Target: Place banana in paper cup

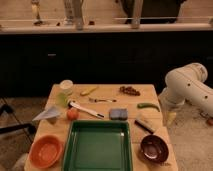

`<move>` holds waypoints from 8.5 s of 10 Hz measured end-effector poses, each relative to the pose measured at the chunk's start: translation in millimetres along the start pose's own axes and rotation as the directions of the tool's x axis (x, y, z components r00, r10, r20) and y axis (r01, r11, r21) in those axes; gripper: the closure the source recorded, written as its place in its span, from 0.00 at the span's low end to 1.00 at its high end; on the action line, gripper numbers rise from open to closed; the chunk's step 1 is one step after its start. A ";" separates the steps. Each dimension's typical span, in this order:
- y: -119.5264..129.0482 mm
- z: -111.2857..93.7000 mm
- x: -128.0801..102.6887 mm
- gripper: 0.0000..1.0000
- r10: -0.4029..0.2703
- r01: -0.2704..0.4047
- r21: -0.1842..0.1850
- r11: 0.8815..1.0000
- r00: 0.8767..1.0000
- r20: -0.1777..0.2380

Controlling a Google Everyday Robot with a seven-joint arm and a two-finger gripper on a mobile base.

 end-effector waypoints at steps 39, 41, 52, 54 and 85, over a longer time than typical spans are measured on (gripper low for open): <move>-96.7 -7.6 -126.1 0.20 -0.273 0.186 0.253 0.949 0.887 0.372; -97.2 -7.4 -128.5 0.20 -0.277 0.189 0.254 0.949 0.886 0.373; -122.6 24.9 -174.3 0.20 -0.332 0.236 0.278 0.931 0.865 0.377; -130.1 35.1 -187.3 0.20 -0.351 0.263 0.263 0.928 0.854 0.385; -219.2 125.6 -319.5 0.20 -0.510 0.441 0.264 0.858 0.792 0.335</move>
